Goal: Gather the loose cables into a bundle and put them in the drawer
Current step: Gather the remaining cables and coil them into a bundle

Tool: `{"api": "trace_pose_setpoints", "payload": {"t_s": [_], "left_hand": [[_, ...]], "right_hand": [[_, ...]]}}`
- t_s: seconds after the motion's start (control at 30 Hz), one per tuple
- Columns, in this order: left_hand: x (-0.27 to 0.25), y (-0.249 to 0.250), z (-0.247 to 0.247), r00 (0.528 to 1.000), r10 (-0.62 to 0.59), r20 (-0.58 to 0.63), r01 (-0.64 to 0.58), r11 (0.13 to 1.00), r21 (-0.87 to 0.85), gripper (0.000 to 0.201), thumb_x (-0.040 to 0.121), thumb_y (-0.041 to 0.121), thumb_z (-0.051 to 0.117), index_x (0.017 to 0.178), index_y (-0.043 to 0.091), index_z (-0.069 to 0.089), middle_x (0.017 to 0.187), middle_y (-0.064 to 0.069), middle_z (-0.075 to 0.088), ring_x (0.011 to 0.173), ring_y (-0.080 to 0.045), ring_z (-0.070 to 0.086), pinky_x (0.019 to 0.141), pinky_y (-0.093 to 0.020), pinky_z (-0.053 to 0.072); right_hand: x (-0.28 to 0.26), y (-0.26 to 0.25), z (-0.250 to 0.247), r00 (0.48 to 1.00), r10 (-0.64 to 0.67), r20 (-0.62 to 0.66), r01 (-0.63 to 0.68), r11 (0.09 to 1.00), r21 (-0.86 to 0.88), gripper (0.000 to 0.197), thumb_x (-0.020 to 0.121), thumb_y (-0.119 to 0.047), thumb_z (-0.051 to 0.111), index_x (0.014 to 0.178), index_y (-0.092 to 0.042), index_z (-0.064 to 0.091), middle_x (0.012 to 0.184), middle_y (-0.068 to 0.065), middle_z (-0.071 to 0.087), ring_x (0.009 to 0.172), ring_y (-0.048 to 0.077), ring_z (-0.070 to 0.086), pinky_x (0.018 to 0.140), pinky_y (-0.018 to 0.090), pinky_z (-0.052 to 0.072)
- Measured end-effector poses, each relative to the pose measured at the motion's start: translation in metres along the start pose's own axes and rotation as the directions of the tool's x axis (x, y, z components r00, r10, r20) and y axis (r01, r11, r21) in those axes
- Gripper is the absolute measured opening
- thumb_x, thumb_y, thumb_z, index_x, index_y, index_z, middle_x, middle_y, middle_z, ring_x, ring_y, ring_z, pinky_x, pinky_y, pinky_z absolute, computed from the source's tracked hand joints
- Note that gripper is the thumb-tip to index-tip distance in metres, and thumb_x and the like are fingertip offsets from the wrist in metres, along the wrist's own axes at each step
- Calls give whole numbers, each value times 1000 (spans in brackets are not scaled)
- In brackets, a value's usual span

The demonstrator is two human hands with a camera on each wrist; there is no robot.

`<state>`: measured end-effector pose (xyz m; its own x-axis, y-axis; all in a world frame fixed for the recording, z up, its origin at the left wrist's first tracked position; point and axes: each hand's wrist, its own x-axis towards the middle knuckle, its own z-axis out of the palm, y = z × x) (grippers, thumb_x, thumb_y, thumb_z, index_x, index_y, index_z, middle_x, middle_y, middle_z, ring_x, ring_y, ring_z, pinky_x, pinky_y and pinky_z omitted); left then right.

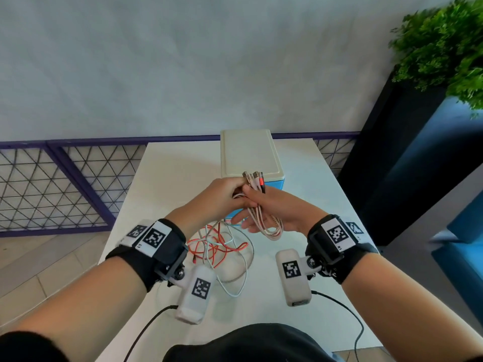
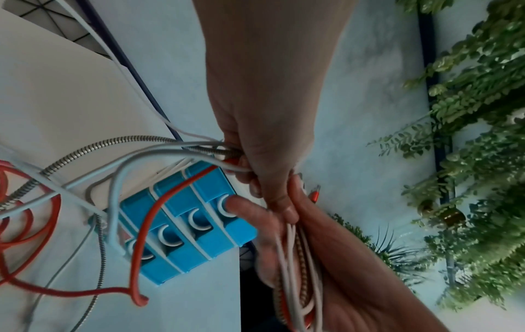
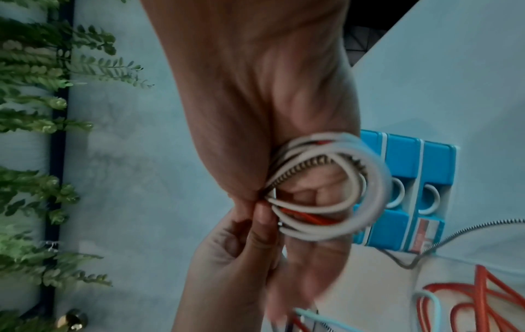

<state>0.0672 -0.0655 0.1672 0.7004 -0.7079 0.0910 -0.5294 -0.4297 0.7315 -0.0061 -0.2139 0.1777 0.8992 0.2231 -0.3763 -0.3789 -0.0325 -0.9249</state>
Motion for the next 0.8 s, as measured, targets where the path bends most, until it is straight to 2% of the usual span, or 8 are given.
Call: {"api": "trace_pose_setpoints", "payload": {"t_s": [0.07,0.13,0.23,0.33,0.47,0.6,0.67,0.8], "left_hand": [[-1,0,3,998,-45,-37,45,999,-8,30,78,30,73,93,24,48,80,0,68,69,-14,61,62,-22,44],[-1,-2,0,992,-125,-25,125,992,-16,45,75,35,75,96,23,37,71,-4,65,57,-15,51,56,-28,40],[1,-5,-6,975,-196,104,209,970,-125,41,77,31,74,93,22,37,55,7,57,46,-9,47,53,-26,39],[0,-8,-13,942,-236,240,270,955,-123,28,82,37,68,91,21,46,63,0,63,54,-14,52,55,-27,37],[-2,-13,-16,893,-207,400,250,966,-59,20,94,34,51,91,14,56,68,0,61,69,-17,65,75,-34,48],[-1,-15,-15,938,-196,288,241,962,-132,28,101,21,39,76,14,50,61,1,46,51,-9,52,69,-37,49],[-4,-14,-15,956,-193,221,229,962,-151,26,100,21,41,78,11,51,61,2,47,46,-6,47,57,-28,47],[-9,-13,-12,966,-203,163,247,909,-336,26,97,28,48,76,17,59,55,8,47,40,-4,35,40,-16,29]], "right_hand": [[0,-1,-3,1000,-3,4,3,998,-57,39,100,-44,40,89,-12,59,91,19,71,49,11,52,51,22,47],[1,-2,-5,1000,13,19,-12,997,-77,42,99,-45,41,70,-15,46,82,13,69,44,7,37,48,18,40],[2,0,-11,999,2,33,0,998,-67,34,99,-41,46,75,-17,49,65,-2,52,45,5,30,46,15,33],[4,1,-16,1000,-15,-7,14,994,-111,26,97,-36,53,84,-13,54,61,-5,46,47,7,31,47,17,32],[9,7,-17,985,-66,-159,41,987,-154,27,99,-28,50,82,-11,60,59,-3,43,46,8,33,46,19,33],[9,11,-13,991,-44,-128,43,999,-8,26,100,-32,47,88,-10,54,56,-3,46,45,10,43,49,22,43],[7,11,-12,998,7,-67,-4,998,58,26,100,-34,47,84,-13,50,55,-4,41,43,8,36,45,19,37],[6,6,-18,993,-49,-106,42,997,-69,27,100,-32,48,81,-14,52,55,-6,35,45,7,28,43,17,29]]}}
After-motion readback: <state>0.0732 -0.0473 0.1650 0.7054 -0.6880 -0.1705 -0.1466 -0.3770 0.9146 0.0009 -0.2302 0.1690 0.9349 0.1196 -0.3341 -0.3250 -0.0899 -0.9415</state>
